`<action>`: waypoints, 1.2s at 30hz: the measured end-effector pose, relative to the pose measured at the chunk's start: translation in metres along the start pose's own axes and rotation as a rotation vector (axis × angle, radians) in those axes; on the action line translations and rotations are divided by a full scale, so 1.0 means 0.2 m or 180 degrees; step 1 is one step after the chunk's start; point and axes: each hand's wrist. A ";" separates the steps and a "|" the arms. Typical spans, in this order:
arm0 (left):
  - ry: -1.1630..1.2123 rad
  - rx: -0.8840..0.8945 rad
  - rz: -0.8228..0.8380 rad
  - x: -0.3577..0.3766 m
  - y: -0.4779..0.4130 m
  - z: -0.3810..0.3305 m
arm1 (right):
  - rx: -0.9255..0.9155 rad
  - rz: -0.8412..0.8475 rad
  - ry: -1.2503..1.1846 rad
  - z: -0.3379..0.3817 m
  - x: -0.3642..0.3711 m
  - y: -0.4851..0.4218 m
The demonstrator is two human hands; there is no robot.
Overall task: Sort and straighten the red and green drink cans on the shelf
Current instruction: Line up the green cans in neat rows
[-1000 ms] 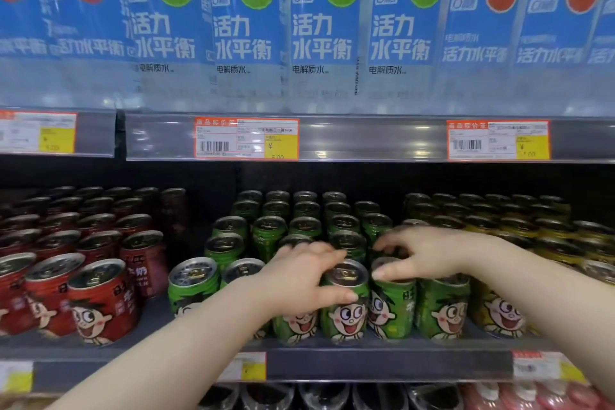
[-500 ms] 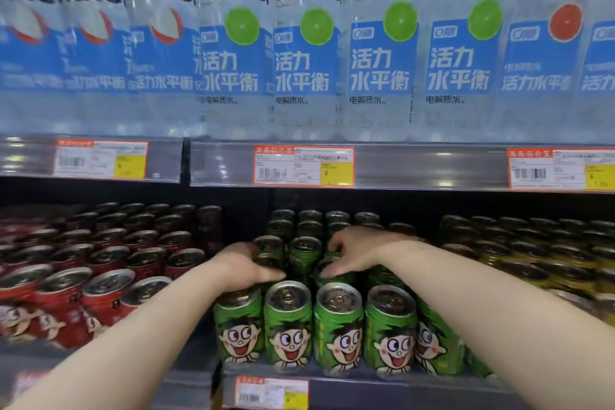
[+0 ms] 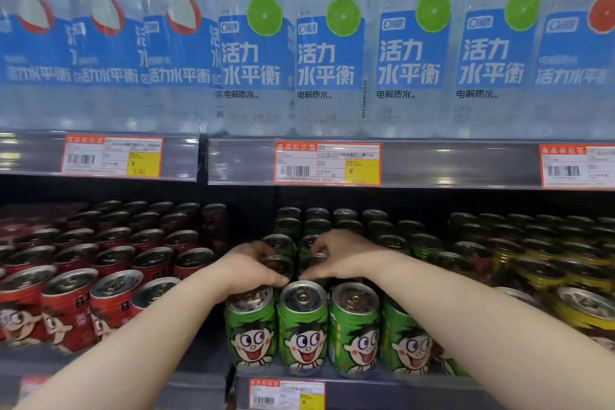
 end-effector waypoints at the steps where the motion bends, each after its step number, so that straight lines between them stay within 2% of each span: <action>1: -0.0039 0.0002 0.0031 0.00 0.00 0.00 | 0.0000 0.0022 -0.0080 -0.01 -0.02 0.01; 5: -0.0151 0.0156 -0.0058 0.00 -0.02 -0.04 | 0.0168 -0.0201 0.0151 -0.17 -0.23 0.08; 8: -0.0617 0.0427 -0.0304 0.05 -0.05 -0.09 | 0.0608 0.0202 0.0652 -0.28 -0.33 0.16; 11: -0.0902 0.0691 -0.0052 0.10 -0.05 -0.12 | 0.0972 0.0537 0.0873 -0.35 -0.26 0.18; 15: -0.1445 0.0788 0.0009 0.14 -0.05 -0.10 | 0.1019 0.0308 0.0730 -0.37 -0.20 0.17; 20: -0.1397 0.0769 -0.0079 0.15 -0.06 -0.10 | 0.0674 0.0184 0.0407 -0.28 -0.19 0.19; 27: -0.1320 0.0753 -0.0147 0.16 -0.07 -0.08 | 0.0493 -0.0056 -0.0133 -0.29 -0.17 0.17; 31: -0.1210 0.0705 -0.0147 0.15 -0.08 -0.11 | 0.0699 -0.0375 0.0266 -0.48 -0.40 0.27; 34: -0.1055 0.0817 -0.0370 0.19 -0.07 -0.18 | 0.1150 0.0075 0.0633 -0.62 -0.44 0.35; 36: -0.1142 0.1025 -0.0232 0.23 -0.06 -0.23 | 0.1350 0.0339 0.0954 -0.67 -0.39 0.38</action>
Point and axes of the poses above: each hand's wrist, its own y-axis away from the middle knuckle, its own x-axis out of the palm, z = x × y, and after that the axes turned 2 degrees about z, right-handed
